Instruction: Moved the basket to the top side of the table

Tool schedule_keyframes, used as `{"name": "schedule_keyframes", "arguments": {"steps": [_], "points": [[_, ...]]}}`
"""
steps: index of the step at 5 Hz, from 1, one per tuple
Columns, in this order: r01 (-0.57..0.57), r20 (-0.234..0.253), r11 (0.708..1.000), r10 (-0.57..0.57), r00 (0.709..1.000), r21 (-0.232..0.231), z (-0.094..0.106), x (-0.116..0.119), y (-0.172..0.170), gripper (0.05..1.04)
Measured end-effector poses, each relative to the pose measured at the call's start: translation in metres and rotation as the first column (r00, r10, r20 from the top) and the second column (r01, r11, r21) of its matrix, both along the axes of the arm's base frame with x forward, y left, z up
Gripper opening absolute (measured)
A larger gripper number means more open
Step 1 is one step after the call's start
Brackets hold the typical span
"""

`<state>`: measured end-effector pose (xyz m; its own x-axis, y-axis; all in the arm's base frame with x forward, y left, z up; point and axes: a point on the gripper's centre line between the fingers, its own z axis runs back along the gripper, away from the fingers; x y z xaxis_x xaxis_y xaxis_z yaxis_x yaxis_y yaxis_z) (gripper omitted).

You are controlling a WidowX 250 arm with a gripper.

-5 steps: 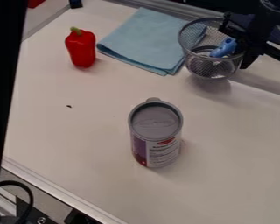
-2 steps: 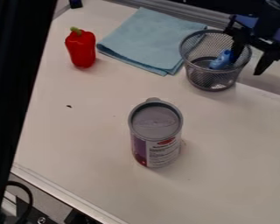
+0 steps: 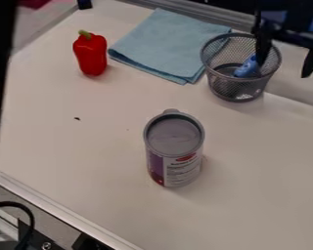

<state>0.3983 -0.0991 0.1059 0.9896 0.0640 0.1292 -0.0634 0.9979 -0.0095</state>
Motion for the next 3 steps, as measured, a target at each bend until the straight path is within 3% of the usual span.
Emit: {"name": "schedule_keyframes", "arguments": {"steps": [1,2,3], "points": [[-0.05,0.007,0.999,0.05,0.999,-0.011,0.015,-0.019,0.02,0.997],[-0.186,0.015,0.981,0.187,0.982,-0.05,0.019,-0.039,0.054,0.997],[-0.313,0.011,0.948,0.314,0.949,-0.051,0.012,-0.061,0.092,0.997]]}}
